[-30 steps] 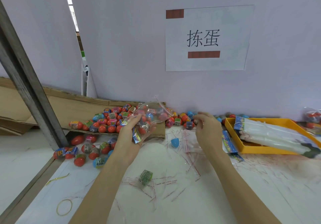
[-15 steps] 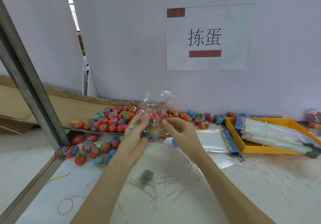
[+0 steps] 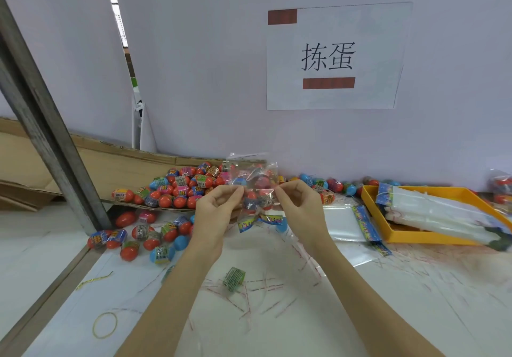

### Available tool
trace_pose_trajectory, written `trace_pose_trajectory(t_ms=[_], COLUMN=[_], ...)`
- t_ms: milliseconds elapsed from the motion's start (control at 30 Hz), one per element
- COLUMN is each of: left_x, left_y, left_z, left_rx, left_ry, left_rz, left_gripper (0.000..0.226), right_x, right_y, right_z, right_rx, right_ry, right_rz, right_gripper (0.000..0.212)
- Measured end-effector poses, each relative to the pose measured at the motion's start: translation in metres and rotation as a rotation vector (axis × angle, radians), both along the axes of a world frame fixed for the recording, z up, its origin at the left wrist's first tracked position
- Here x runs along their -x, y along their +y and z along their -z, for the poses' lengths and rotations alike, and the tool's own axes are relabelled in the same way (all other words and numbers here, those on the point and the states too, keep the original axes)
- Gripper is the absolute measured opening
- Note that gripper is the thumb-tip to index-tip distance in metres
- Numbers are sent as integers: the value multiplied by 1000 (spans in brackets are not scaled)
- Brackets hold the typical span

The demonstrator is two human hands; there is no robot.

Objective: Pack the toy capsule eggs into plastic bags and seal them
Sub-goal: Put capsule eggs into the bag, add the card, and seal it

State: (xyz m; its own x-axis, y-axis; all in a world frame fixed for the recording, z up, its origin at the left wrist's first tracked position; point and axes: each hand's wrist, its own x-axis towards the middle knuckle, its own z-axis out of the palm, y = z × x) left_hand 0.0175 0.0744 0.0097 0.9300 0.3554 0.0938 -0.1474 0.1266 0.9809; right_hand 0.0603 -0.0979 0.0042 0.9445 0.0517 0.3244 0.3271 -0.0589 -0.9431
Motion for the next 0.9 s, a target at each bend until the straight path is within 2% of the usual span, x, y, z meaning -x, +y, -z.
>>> trace_pose_trajectory(t_ms=[100,200,333,467,567,633,700,900], left_x=[-1,0,-2,-6,-8,-8,-8,-5], left_y=[1,0,4,19,21,19,17,11], left_z=[0,0,1,0,3,4,4,4], left_rx=[-23,-24,-7,-6,-11,-9,-23,-115], left_ry=[-56,-48,-94,-128,-74,-47,-36,-30], left_rz=[-25,59,-62,-218,-238,-213,-179,-60], left_gripper=[17,27,11,5,6,9,12,12], right_x=[3,5,3,-10,-25,-31,-36,-41], right_y=[4,6,6,-13,-37,-51,-62,-71], right_z=[1,3,4,11,14,15,18,18], right_rx=[24,35,74,425,800,917,912,819], right_ry=[-44,-65,-84,-199,-128,-46,-1,-11], right_rz=[32,-27,-24,310,486,533,523,594], right_gripper=[5,5,9,21,39,51,54,32])
